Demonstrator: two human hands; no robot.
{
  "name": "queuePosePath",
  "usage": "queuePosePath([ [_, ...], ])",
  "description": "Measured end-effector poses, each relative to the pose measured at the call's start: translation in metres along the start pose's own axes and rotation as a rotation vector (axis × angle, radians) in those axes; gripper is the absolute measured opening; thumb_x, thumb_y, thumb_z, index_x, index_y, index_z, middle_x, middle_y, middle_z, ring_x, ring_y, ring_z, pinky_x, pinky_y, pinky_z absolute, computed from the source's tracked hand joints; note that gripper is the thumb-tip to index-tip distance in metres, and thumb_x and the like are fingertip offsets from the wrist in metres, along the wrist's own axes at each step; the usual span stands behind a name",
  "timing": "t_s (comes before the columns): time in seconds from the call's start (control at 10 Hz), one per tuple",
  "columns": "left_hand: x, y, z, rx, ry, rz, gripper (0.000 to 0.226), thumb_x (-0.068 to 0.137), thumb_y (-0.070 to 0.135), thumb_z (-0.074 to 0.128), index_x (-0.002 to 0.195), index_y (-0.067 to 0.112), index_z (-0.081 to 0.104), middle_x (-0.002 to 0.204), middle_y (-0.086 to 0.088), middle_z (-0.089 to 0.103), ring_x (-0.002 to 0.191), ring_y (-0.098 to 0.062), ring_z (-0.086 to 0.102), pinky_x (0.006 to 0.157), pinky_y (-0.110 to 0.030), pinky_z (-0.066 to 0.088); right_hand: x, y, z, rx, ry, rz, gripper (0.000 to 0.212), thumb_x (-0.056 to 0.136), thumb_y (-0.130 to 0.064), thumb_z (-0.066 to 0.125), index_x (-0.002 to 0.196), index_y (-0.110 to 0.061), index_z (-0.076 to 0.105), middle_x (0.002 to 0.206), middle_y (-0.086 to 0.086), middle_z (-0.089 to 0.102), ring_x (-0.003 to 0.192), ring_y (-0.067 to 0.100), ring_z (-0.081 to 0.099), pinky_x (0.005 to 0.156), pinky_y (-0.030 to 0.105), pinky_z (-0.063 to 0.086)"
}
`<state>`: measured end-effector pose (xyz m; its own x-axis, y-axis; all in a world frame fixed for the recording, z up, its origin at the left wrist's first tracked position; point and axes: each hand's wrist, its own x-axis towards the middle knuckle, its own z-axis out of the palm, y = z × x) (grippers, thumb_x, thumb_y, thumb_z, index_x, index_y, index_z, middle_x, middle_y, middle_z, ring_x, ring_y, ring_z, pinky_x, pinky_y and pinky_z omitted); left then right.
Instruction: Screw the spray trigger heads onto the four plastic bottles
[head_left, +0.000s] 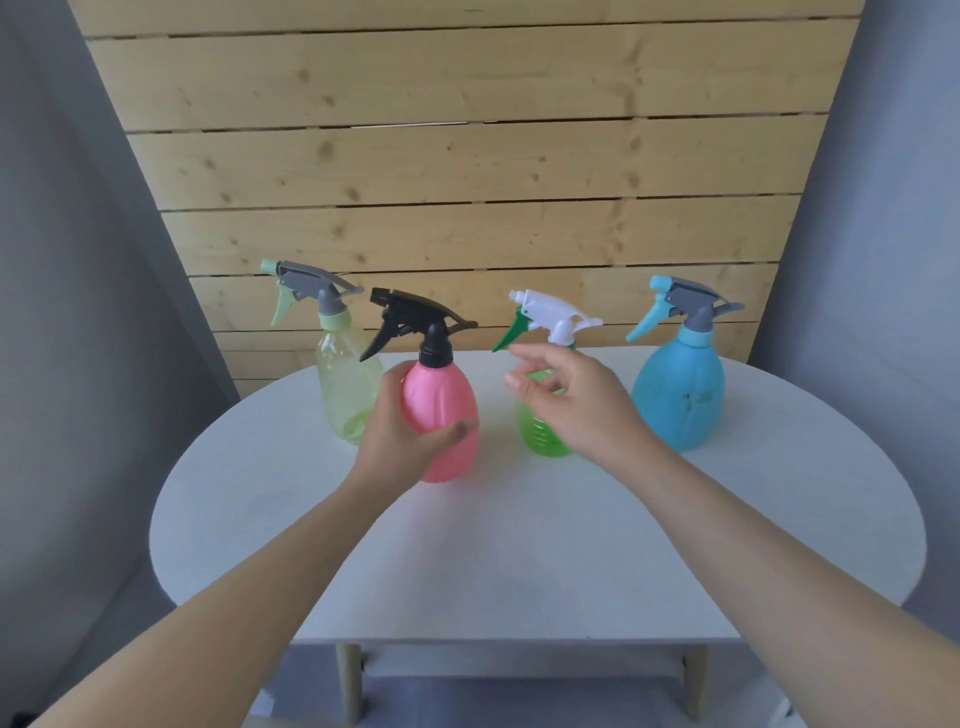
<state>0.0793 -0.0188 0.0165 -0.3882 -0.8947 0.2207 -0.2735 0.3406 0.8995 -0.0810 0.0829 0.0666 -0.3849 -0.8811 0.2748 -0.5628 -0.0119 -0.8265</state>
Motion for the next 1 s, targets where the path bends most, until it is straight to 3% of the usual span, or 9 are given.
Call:
queuePosePath([
  [0.1, 0.014, -0.005, 0.001, -0.039, 0.0, -0.021, 0.071, 0.067, 0.03, 0.08, 0.119, 0.041, 0.033, 0.106, 0.012, 0.051, 0.097, -0.017, 0.054, 0.062, -0.023, 0.044, 0.004, 0.003, 0.019, 0.023, -0.084, 0.067, 0.038, 0.089, -0.032, 0.054, 0.125, -0.023, 0.054, 0.119, -0.005, 0.062, 0.095, 0.012, 0.062, 0.089, 0.03, 0.048],
  [0.2, 0.024, -0.012, 0.007, -0.047, -0.018, -0.01, 0.072, 0.067, 0.03, 0.08, 0.12, 0.039, 0.032, 0.109, 0.009, 0.051, 0.099, -0.016, 0.055, 0.067, -0.025, 0.046, 0.009, 0.007, 0.032, 0.003, -0.156, 0.127, 0.04, 0.092, -0.031, 0.047, 0.131, -0.022, 0.049, 0.131, 0.0, 0.058, 0.104, 0.015, 0.058, 0.098, 0.036, 0.045],
  [0.3, 0.031, -0.015, 0.014, -0.04, -0.032, 0.003, 0.073, 0.066, 0.032, 0.079, 0.121, 0.041, 0.031, 0.108, 0.011, 0.05, 0.098, -0.014, 0.054, 0.068, -0.022, 0.045, 0.014, 0.013, 0.04, -0.049, -0.152, 0.133, 0.04, 0.092, -0.031, 0.046, 0.132, -0.024, 0.047, 0.134, 0.0, 0.055, 0.109, 0.015, 0.056, 0.088, 0.025, 0.038],
  [0.4, 0.038, -0.02, 0.016, -0.03, -0.02, -0.013, 0.081, 0.067, 0.034, 0.079, 0.131, 0.037, 0.029, 0.121, 0.002, 0.047, 0.105, -0.019, 0.051, 0.074, -0.029, 0.044, 0.015, 0.017, 0.04, -0.109, -0.129, 0.133, 0.039, 0.091, -0.032, 0.047, 0.13, -0.026, 0.048, 0.132, 0.001, 0.055, 0.114, 0.017, 0.055, 0.082, 0.024, 0.036],
  [0.6, 0.04, -0.023, 0.017, -0.004, -0.04, -0.042, 0.098, 0.067, 0.041, 0.079, 0.142, 0.031, 0.016, 0.141, -0.004, 0.035, 0.124, -0.023, 0.04, 0.089, -0.038, 0.042, 0.016, 0.02, 0.036, -0.111, -0.11, 0.135, 0.036, 0.089, -0.029, 0.05, 0.125, -0.026, 0.051, 0.126, 0.0, 0.057, 0.096, 0.009, 0.052, 0.077, 0.024, 0.036],
  [0.7, 0.039, -0.02, 0.018, 0.043, -0.031, -0.075, 0.104, 0.069, 0.041, 0.077, 0.146, 0.025, 0.009, 0.148, -0.009, 0.027, 0.13, -0.028, 0.034, 0.095, -0.042, 0.039, 0.016, 0.021, 0.036, -0.124, -0.107, 0.132, 0.034, 0.088, -0.028, 0.051, 0.122, -0.027, 0.053, 0.121, -0.003, 0.058, 0.091, 0.008, 0.051, 0.066, 0.021, 0.038],
  [0.8, 0.032, -0.014, 0.017, 0.12, 0.002, -0.135, 0.106, 0.07, 0.042, 0.076, 0.147, 0.017, 0.007, 0.148, -0.012, 0.026, 0.131, -0.029, 0.033, 0.09, -0.038, 0.039, 0.012, 0.015, 0.03, -0.129, -0.105, 0.105, 0.029, 0.087, -0.027, 0.052, 0.116, -0.029, 0.056, 0.112, -0.006, 0.059, 0.079, 0.001, 0.052, 0.061, 0.014, 0.037],
  [0.9, 0.02, -0.009, 0.01, 0.188, 0.058, -0.16, 0.096, 0.075, 0.04, 0.072, 0.146, 0.016, 0.012, 0.145, -0.012, 0.03, 0.123, -0.027, 0.041, 0.078, -0.031, 0.038, 0.006, 0.004, 0.018, -0.126, -0.08, 0.084, 0.023, 0.087, -0.023, 0.051, 0.108, -0.028, 0.06, 0.102, -0.007, 0.062, 0.078, 0.005, 0.059, 0.06, 0.016, 0.04],
  [1.0, 0.006, 0.006, -0.002, 0.236, 0.108, -0.082, 0.066, 0.08, 0.039, 0.066, 0.134, 0.019, 0.034, 0.127, -0.007, 0.044, 0.092, -0.018, 0.053, 0.065, -0.029, 0.043, -0.005, -0.029, -0.012, -0.012, 0.035, 0.017, 0.023, 0.087, -0.018, 0.052, 0.106, -0.026, 0.063, 0.084, -0.007, 0.067, 0.065, 0.01, 0.064, 0.056, 0.012, 0.041],
])
